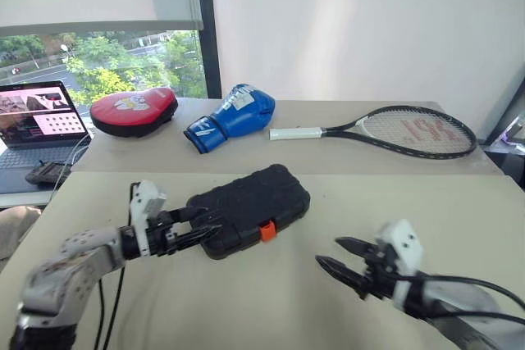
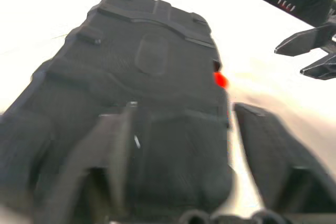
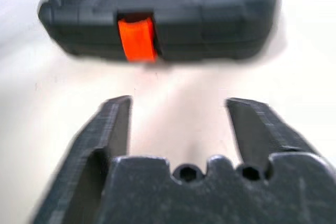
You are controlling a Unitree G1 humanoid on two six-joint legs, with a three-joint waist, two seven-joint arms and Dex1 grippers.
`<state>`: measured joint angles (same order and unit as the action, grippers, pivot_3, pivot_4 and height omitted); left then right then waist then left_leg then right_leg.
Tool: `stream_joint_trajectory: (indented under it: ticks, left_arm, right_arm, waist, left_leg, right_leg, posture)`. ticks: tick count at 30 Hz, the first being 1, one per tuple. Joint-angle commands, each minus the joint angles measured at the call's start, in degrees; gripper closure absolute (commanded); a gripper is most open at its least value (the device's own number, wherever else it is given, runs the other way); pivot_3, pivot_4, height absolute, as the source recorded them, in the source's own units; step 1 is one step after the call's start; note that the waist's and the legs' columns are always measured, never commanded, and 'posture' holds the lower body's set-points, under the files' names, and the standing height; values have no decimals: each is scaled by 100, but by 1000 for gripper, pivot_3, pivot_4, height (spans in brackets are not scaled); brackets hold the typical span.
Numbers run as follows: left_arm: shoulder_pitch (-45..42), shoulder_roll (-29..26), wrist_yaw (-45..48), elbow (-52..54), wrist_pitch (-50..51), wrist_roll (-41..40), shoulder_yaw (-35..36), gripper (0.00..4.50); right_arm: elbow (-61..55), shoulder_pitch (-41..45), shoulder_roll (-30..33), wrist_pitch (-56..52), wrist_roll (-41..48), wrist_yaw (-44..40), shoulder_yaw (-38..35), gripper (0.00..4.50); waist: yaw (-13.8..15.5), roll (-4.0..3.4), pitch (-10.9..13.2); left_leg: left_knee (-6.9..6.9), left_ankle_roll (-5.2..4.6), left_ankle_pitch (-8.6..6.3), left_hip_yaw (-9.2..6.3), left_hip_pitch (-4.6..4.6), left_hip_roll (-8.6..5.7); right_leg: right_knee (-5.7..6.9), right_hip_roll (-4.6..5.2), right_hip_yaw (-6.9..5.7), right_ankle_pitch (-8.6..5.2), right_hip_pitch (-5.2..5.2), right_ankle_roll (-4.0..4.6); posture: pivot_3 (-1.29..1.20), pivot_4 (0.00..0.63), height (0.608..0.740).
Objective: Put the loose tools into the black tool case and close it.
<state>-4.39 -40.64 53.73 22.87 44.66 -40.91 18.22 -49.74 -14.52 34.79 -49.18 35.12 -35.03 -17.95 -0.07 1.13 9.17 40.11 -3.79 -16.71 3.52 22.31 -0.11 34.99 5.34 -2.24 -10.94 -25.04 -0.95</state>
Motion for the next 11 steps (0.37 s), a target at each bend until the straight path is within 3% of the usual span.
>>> stream_joint_trajectory:
  ticks: [1,5,11]
  left_arm:
    - [807,-270,190,392,-145,-124,690,1]
    - [1828,-322,247,438,-646,232,1110,1]
    - [2133,-183,119,423,-829,86,1229,1]
  right_arm:
    - [-376,-726,288,443,236,-611,-1036,55]
    - [-265,-1467,397,841,320,-1118,-1896,55]
    - [65,-1923,419,1405,143,-1525,-2212,55]
  waist:
    - [17,0,0]
    - [50,1,1]
    - [156,7,3]
  left_leg:
    - [0,0,0,1,-1,1]
    - [-1,4,1,4,-7,4]
    - [3,7,3,1,-24,9]
  right_leg:
    - [0,-1,0,-1,-1,1]
    - [0,-3,2,-13,1,10]
    - [1,14,3,-57,0,13]
  posture:
    - [0,150,740]
    - [0,150,740]
    - [0,150,740]
